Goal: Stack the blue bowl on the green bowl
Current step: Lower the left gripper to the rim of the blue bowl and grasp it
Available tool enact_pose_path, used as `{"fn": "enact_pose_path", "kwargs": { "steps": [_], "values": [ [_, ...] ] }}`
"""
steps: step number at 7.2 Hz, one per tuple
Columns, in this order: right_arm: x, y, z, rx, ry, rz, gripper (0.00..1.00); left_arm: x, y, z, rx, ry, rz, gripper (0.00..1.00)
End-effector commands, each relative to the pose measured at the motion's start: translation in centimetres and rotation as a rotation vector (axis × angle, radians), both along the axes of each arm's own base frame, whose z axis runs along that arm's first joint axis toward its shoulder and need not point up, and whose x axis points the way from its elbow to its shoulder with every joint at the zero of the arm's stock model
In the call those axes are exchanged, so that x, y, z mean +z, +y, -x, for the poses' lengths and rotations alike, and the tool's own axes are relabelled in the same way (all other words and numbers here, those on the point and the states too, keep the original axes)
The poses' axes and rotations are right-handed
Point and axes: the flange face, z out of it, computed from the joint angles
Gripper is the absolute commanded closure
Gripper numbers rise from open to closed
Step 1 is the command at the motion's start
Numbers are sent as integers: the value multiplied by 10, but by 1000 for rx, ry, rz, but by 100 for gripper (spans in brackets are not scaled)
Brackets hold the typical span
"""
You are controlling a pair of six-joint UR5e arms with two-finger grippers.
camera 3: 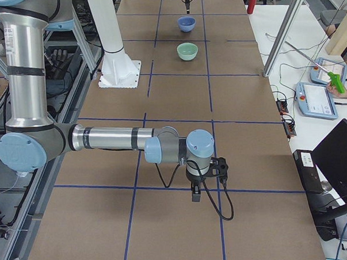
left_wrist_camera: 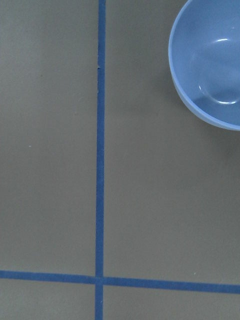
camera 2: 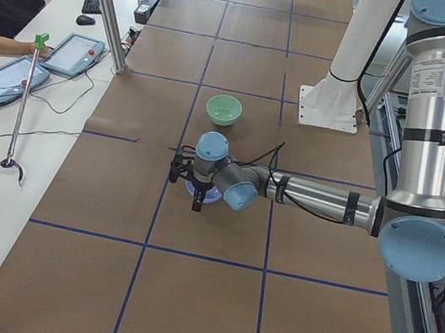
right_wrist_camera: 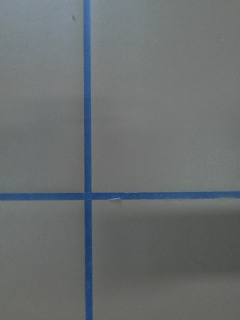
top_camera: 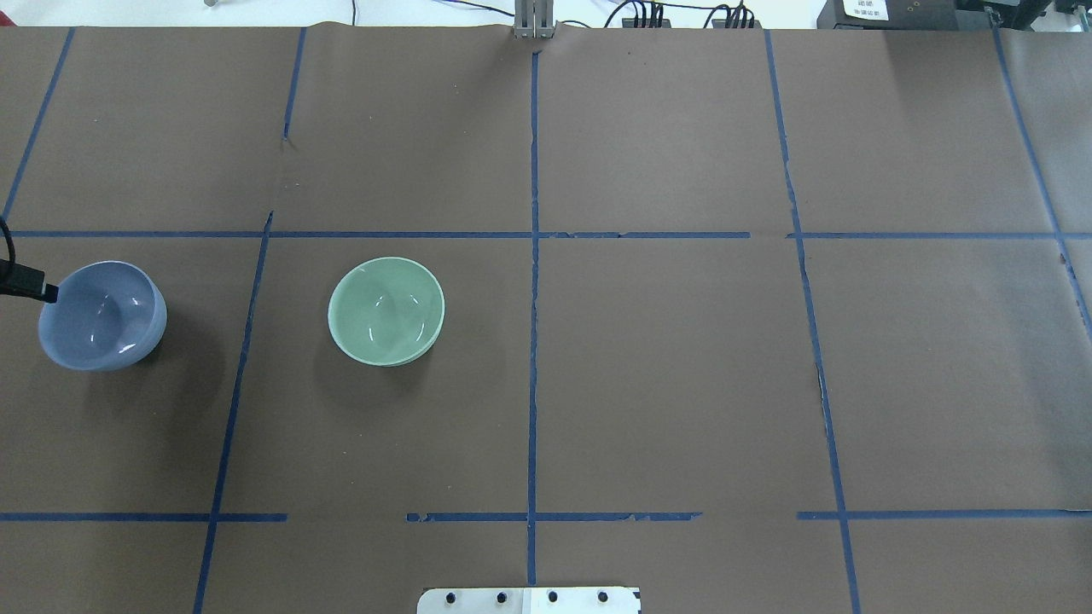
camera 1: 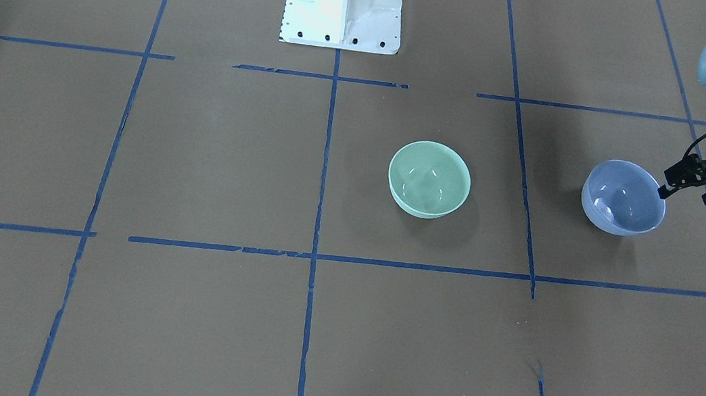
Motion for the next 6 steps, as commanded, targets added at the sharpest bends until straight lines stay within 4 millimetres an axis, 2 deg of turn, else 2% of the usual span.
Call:
{"fn": "enact_pose_path", "kwargs": {
  "steps": [1,2,5,6],
  "values": [
    [0,0,0,0,0,0,0,9,9,-30,23,-18,10,0],
    [0,0,0,0,-2,0,0,12,10,-32,28,-20,15,6],
    [0,0,0,0,0,0,0,12,10,-32,37,-22,4,87],
    [0,0,0,0,0,0,0,15,10,-32,38,-25,8,100]
  ]
}}
